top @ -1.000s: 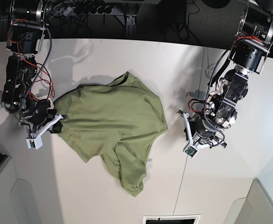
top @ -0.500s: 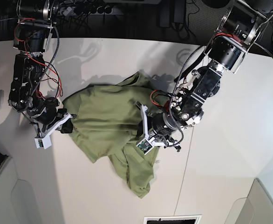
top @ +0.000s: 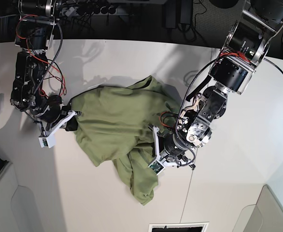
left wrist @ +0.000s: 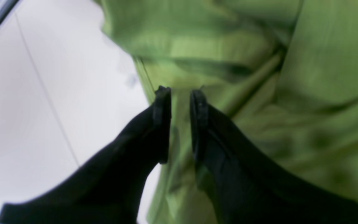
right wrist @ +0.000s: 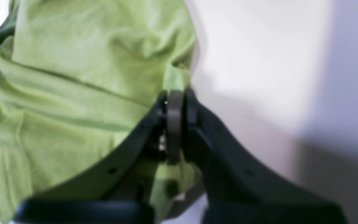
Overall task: Layout the t-shirt on the table in an organized manner, then fold the t-shirt properly
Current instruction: 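Lift the shirt with both grippers and stretch it between them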
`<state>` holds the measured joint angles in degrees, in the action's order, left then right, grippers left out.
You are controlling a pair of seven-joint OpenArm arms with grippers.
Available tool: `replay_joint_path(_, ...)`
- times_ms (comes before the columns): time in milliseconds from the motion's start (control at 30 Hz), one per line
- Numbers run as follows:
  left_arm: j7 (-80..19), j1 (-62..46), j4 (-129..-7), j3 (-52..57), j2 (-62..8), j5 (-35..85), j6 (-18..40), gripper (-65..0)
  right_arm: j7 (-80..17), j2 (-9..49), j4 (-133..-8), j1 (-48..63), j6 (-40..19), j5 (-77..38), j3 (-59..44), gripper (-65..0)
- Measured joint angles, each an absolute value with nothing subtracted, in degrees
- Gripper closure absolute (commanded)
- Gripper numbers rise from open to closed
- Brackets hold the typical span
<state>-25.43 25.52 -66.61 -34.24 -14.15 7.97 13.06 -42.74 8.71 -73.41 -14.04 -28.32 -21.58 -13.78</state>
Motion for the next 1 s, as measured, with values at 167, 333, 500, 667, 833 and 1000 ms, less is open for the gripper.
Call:
replay_joint_path(167, -22.35, 25.45, -61.93, -34.22, -14.15, 7.88, 12.75, -2.9, -42.96, 8.71, -73.41, -14.11, -28.32, -22.26, -13.78, 0.0)
replay_joint_path(333, -22.11, 25.76, -60.99, -34.22, -14.20, 7.73, 14.63, 0.0, -43.16, 8.69, -73.41, -14.11, -28.34, -22.26, -13.78, 0.0)
replay_joint_path(500, -22.50, 25.96, -61.01, -34.35, -15.92, 5.48, 13.34, 0.0, -43.35, 8.73, -73.41, -14.11, -28.34, -22.28, -14.55, 0.0)
replay_joint_path(667, -23.35, 26.00, -61.01, -34.30, -20.78, 5.54, 12.73, 0.0, -43.38, 10.15, -73.41, -14.13, -28.80, -22.48, -17.89, 0.0)
replay_joint_path(833, -23.09, 25.43, -61.14, -34.33, -24.34, 6.04, 12.75, 0.0, -44.10, 10.94, -73.41, -14.11, -28.80, -23.14, -22.70, 0.0)
replay_joint_path(1000, -24.03, 23.94, -61.30, -34.33, -28.32, 6.04, 10.11, 0.0, -45.50, 10.76, -73.41, -14.11, -28.80, -26.06, -27.33, 0.0)
